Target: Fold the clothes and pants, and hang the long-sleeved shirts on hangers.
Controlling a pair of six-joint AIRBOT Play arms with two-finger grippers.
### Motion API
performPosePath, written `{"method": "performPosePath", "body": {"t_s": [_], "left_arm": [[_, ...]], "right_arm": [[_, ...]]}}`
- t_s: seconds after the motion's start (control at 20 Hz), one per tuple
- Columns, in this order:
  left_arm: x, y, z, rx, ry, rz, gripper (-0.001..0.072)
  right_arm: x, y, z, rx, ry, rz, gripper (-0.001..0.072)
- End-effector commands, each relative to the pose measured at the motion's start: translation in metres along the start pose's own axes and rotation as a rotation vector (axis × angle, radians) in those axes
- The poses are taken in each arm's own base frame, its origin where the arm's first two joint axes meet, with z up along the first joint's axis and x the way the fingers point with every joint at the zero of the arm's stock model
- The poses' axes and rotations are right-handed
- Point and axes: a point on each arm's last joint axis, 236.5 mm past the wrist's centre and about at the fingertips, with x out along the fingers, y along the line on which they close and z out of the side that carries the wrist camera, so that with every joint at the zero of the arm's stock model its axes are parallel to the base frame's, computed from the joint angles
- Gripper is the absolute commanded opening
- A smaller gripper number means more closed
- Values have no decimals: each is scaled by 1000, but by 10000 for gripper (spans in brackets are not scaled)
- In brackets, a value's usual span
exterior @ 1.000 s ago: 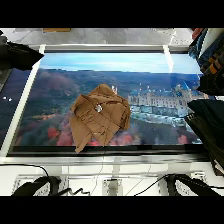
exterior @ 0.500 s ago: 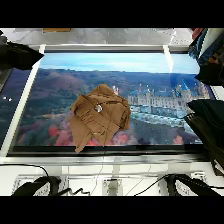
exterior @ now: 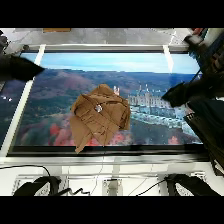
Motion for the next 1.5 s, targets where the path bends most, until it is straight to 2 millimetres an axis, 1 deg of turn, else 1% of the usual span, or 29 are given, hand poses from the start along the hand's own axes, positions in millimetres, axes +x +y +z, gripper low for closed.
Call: {"method": "performPosePath", "body": {"t_s": [0.0,0.1,0.15,0.2,0.25,0.3,0.35,0.4,0.5,0.6,0.65,0.7,0.75,0.85,0.9,1.0,1.05,1.15,1.2,1.25,1.3,1.4,1.45], "left_arm": [[7,9,-63,-37,98,49,40],[14,6,-113,-106,136,49,40],[19,2,-138,-135,155,46,40],[25,-2,-166,-153,189,39,45],[31,-5,-192,-172,229,30,93],[37,-8,-218,-192,270,21,246],[44,-11,-245,-215,319,10,508],[51,-14,-271,-238,367,-1,664],[61,-19,-314,-281,463,-24,652],[68,-24,-349,-312,545,-46,647],[70,-26,-361,-281,570,-65,646],[70,-27,-365,-270,588,-77,645],[71,-28,-366,-261,592,-86,645],[72,-29,-368,-265,610,-94,645],[73,-34,-368,-263,612,-114,645],[78,-50,-358,-233,580,-180,644],[82,-53,-352,-212,552,-186,645],[94,-44,-345,-141,508,-139,644],[99,-37,-345,-102,505,-111,645],[103,-31,-349,-67,523,-88,645],[107,-24,-357,-28,559,-66,645],[113,-20,-375,17,649,-61,646],[118,-22,-382,24,682,-72,645]], "right_arm": [[37,20,-60,-63,153,83,22],[51,24,-95,-36,220,105,22],[57,26,-106,-25,245,116,22],[62,26,-114,-16,265,122,22],[65,25,-116,-11,272,124,22],[69,23,-110,-8,250,116,22],[71,19,-99,-7,201,101,22],[74,14,-83,-6,135,78,22],[77,5,-57,-2,22,40,22],[77,1,-45,-1,-29,22,24],[77,0,-41,-1,-46,16,50],[77,-1,-38,0,-57,13,125],[77,-1,-37,0,-63,13,186],[77,-2,-34,0,-72,10,176],[77,-2,-34,0,-74,9,169],[76,-4,-30,0,-91,1,169],[76,-5,-26,0,-107,-4,170],[75,-8,-18,1,-144,-17,170],[75,-9,-15,1,-156,-21,171],[74,-10,-13,1,-165,-24,171],[74,-10,-12,2,-169,-25,193],[74,-10,-12,1,-169,-26,415],[74,-10,-12,1,-170,-26,413]]}}
